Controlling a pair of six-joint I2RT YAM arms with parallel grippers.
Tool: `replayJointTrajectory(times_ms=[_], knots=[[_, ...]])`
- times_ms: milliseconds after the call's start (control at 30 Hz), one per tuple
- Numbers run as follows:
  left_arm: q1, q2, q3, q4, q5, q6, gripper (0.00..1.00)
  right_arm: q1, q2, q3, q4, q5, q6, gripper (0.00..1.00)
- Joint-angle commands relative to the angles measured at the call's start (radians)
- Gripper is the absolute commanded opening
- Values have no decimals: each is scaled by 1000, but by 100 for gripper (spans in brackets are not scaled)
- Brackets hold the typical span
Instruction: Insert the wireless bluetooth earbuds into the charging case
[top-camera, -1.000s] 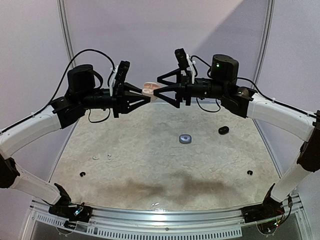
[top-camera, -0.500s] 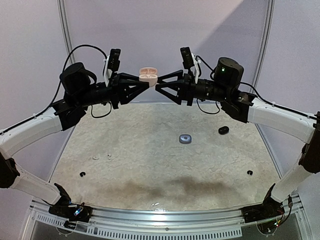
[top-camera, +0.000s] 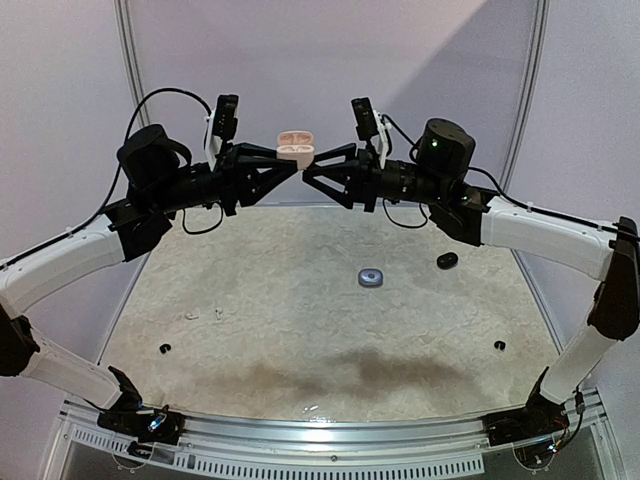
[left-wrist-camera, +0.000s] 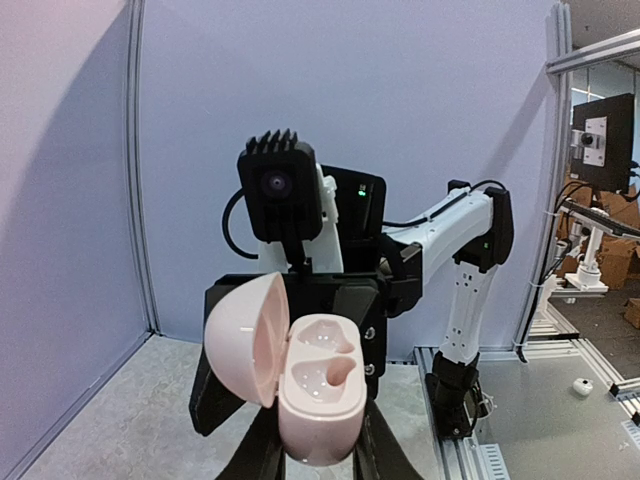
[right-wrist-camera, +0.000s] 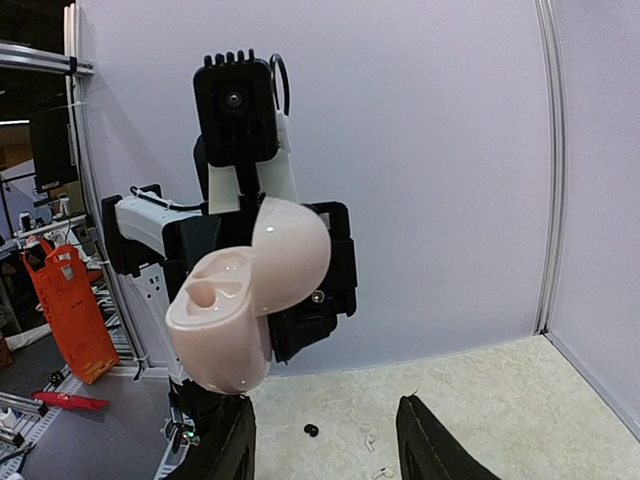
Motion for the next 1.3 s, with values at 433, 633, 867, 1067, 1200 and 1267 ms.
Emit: replayJointTrajectory(times_ms=[433, 633, 867, 1067, 1200, 1267], knots=[[-13, 11, -22, -13, -10, 30, 0, 9, 2, 18, 70, -65, 9, 53], [-17, 11, -22, -26, -11, 55, 0, 13, 16, 31, 87, -58, 28, 35], [-21, 8, -23, -53, -10, 84, 0, 15, 31, 35, 109, -65, 53, 38], [-22, 7, -24, -53, -13, 93, 0, 18, 32, 40, 106, -68, 56, 28], [-23, 8, -24, -45, -13, 92, 0, 18, 34, 44, 91, -72, 54, 20], [-23, 8, -24, -45, -13, 89, 0, 18, 35, 45, 84, -76, 53, 16]])
